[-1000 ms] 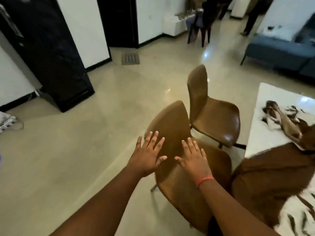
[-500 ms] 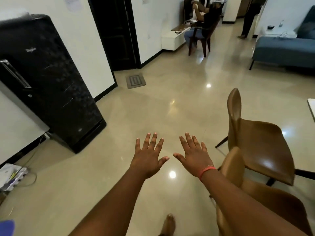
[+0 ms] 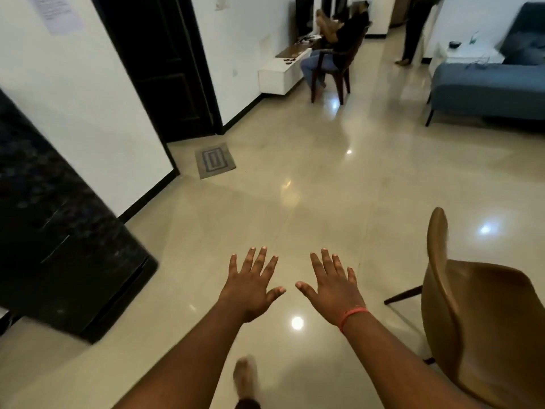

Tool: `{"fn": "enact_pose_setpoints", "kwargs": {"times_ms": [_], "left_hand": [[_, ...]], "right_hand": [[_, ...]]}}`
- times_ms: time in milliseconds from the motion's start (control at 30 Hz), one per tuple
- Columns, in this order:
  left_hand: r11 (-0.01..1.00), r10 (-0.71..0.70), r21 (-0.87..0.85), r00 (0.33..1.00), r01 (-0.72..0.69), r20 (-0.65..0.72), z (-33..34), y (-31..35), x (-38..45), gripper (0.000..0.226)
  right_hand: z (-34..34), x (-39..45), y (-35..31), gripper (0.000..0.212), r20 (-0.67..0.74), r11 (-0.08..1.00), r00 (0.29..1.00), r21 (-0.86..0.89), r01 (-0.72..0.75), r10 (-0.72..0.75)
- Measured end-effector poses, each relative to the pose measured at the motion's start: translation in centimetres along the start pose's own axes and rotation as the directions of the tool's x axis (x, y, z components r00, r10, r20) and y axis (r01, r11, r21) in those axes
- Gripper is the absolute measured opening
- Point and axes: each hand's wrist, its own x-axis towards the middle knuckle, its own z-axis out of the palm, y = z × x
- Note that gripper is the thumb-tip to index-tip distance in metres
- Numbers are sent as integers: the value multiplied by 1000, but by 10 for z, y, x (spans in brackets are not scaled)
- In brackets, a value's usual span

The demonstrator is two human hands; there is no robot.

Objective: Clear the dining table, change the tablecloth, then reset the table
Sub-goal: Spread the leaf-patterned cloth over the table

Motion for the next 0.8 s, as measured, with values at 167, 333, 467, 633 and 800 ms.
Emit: {"fn": "enact_pose_setpoints", "kwargs": {"times_ms": [167, 333, 467, 633, 800], "left_hand": [[986, 168, 14, 985, -167, -40, -31, 3, 181, 88], [902, 428, 89, 903, -423, -35, -79, 44, 341, 86], [827, 560, 76, 829, -558, -6, -117, 108, 462, 83], [699, 705, 136, 709, -702, 30, -139, 212, 593, 82], [571, 808, 160, 586, -805, 67, -169, 343, 705, 79]], "right_hand": [[-30, 126, 55, 92, -41, 989, 988, -16, -147, 147], [-84, 216, 125, 91, -113, 930, 923, 41, -366, 368], [-133, 251, 207, 92, -178, 844, 825, 105, -525, 536], [-174, 274, 352, 92, -231, 671, 632, 181, -719, 740], [-202, 305, 481, 90, -144, 519, 499, 256, -815, 855]]}}
